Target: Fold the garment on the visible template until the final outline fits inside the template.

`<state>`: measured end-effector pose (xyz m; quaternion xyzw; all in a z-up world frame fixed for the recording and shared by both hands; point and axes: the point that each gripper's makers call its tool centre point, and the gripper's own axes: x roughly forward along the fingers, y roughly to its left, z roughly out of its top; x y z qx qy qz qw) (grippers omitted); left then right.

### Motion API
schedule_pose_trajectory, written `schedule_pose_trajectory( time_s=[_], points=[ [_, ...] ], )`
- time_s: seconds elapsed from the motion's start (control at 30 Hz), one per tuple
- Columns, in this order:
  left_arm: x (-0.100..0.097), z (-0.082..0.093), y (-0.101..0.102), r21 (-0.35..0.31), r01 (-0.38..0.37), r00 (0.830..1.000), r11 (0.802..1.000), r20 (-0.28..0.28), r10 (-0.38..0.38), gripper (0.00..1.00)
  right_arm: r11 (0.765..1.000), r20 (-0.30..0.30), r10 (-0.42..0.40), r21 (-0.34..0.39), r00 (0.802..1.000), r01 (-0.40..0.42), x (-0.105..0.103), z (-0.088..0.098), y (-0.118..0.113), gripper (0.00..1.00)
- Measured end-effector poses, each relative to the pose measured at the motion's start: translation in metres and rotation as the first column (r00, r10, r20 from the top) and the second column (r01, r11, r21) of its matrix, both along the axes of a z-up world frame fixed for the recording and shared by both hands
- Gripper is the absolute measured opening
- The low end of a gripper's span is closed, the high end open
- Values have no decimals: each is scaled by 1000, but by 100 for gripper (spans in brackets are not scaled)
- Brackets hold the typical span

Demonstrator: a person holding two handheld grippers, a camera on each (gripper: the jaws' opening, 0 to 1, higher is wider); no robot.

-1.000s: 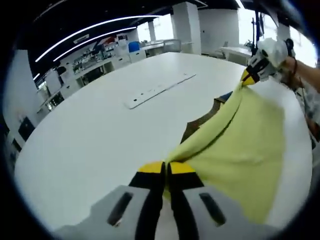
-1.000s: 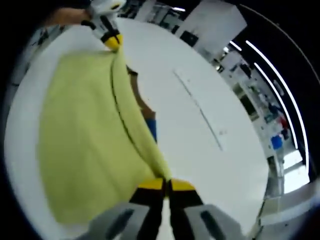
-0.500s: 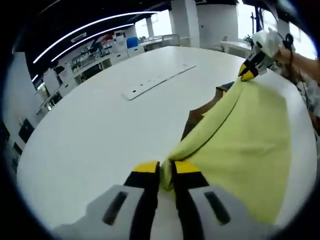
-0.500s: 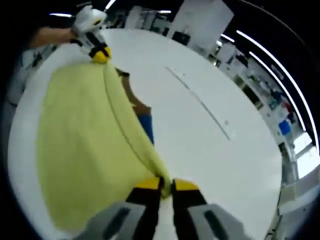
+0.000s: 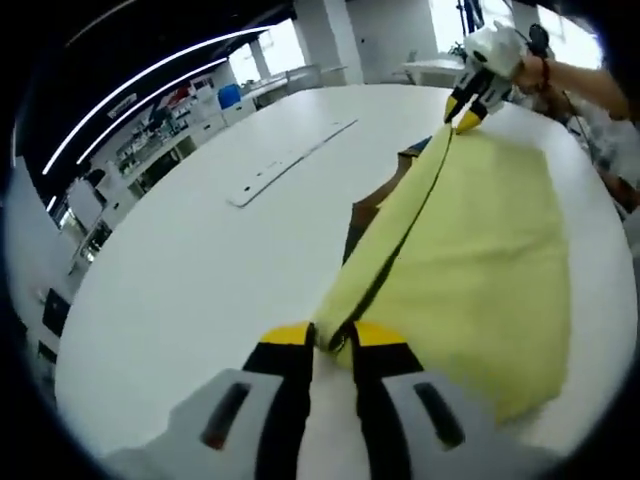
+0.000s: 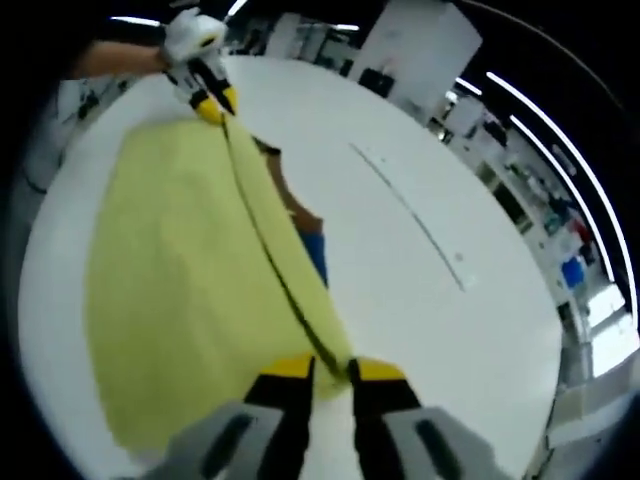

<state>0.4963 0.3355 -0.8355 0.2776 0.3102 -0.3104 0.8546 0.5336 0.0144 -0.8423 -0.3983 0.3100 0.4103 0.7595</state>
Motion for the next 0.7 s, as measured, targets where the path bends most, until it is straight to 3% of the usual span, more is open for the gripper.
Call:
schedule_pose_trajectory(
  time_s=[0.07, 0.27, 0.4, 0.47, 0.53, 0.6, 0.7],
  points=[
    [3, -4, 2, 27, -12, 1000, 1000, 10, 12, 9, 1000, 0, 2, -8, 1000, -2, 1, -1, 0, 4],
    [14, -1, 3, 17, -72, 996, 997, 43, 72, 5, 1000, 12, -13, -12, 1000, 14, 6, -3, -2, 0],
    [20, 16, 5, -45, -139, 987, 989, 78, 143, 5, 995, 63, -88, 52, 994, 85, 18, 12, -4, 0],
    [22, 21, 9, -95, -191, 978, 977, 68, 197, 7, 987, 69, -135, 101, 988, 128, 22, 20, -4, 1],
    [22, 30, 6, -155, -210, 973, 965, 67, 223, 11, 978, 60, -171, 135, 983, 162, 25, 23, -5, 6],
    [19, 33, 8, -219, -258, 962, 941, 35, 272, 17, 962, 24, -212, 184, 977, 204, 24, 24, -5, 17],
    [13, 37, 5, -324, -291, 954, 900, -26, 299, 27, 916, -77, -279, 278, 957, 290, 17, 24, -2, 34]
  ],
)
